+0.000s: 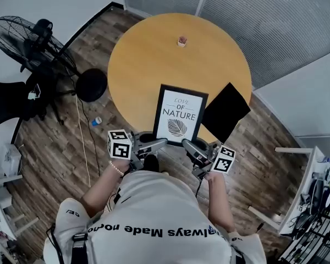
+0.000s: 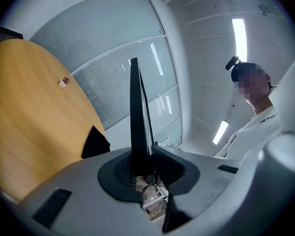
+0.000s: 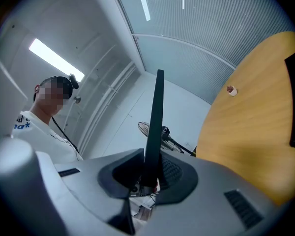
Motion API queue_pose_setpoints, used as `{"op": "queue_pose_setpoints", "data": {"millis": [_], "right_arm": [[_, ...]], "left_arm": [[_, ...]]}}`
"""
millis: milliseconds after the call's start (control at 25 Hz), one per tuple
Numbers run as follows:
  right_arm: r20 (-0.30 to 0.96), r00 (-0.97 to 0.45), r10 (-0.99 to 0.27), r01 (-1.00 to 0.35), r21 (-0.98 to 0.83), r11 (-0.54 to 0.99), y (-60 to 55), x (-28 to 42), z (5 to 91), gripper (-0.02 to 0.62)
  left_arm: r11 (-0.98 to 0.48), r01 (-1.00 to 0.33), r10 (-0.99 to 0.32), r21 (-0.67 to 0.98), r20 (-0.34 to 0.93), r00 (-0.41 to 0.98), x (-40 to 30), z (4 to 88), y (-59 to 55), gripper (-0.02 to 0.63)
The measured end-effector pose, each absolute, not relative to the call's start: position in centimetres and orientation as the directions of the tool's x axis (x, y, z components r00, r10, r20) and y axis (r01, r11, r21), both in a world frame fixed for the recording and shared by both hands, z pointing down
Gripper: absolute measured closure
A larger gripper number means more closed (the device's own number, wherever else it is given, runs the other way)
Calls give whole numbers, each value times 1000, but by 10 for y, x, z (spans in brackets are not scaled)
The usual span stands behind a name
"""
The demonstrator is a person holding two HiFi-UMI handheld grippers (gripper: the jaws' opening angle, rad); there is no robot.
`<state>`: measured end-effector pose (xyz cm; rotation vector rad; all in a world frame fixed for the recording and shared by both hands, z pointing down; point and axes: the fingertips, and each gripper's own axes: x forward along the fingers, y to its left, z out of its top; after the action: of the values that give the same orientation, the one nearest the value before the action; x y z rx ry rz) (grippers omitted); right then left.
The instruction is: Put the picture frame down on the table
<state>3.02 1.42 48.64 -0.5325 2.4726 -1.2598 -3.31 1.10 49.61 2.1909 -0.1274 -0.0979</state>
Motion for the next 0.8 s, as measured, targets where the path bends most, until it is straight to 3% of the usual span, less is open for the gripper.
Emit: {"op": "queue_pose_setpoints", "data": {"millis": [800], "right_arm": [[-92, -861, -499, -219, -820, 528, -91, 9, 493, 517]], "left_arm": [[-578, -40, -95, 815, -19, 995, -54, 501, -97, 520]]}}
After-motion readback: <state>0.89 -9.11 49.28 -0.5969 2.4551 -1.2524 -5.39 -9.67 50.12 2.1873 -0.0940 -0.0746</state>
